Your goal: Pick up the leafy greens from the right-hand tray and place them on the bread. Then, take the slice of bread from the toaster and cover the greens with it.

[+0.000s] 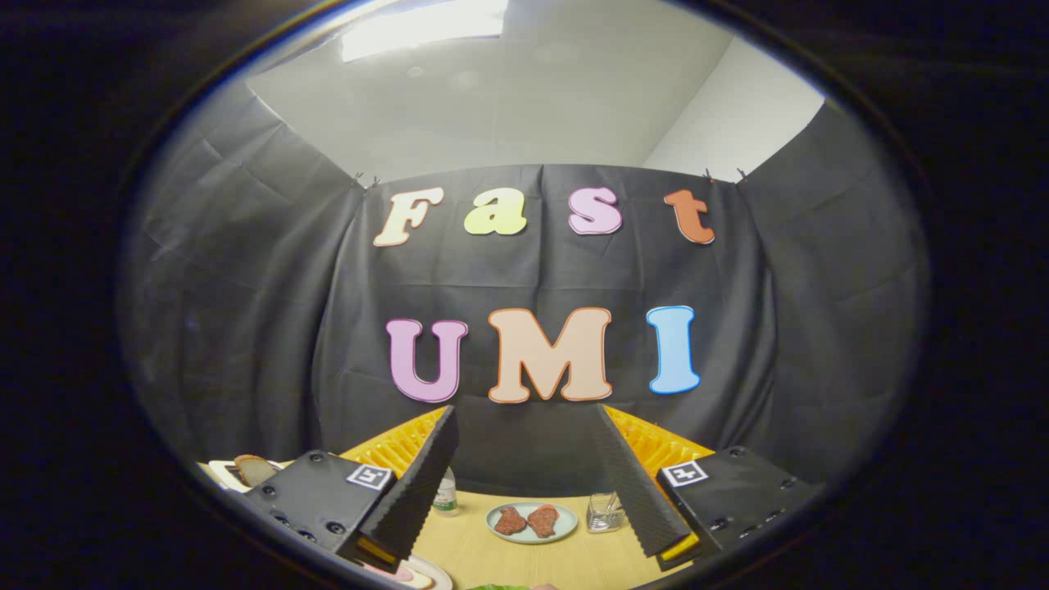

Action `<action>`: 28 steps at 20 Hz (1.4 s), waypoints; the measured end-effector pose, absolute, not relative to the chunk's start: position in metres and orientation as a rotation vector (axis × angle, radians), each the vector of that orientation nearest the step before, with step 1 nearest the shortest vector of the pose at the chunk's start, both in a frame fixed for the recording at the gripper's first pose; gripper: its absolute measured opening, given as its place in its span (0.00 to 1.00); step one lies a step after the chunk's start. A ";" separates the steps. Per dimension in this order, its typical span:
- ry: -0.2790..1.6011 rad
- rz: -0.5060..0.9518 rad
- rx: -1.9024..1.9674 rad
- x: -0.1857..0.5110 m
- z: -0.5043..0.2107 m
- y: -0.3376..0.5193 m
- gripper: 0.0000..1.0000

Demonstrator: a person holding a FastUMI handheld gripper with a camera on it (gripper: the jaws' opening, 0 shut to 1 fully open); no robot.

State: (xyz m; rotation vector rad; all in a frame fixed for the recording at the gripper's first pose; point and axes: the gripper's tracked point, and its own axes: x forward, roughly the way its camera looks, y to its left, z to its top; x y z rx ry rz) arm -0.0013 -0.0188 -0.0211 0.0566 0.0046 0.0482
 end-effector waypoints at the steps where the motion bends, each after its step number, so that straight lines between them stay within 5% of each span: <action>1: 0.011 0.051 0.058 -0.001 -0.023 -0.020 1.00; 10: 0.053 0.082 0.018 0.009 -0.044 -0.031 1.00; 28: 0.379 0.548 -0.234 0.007 -0.156 0.004 1.00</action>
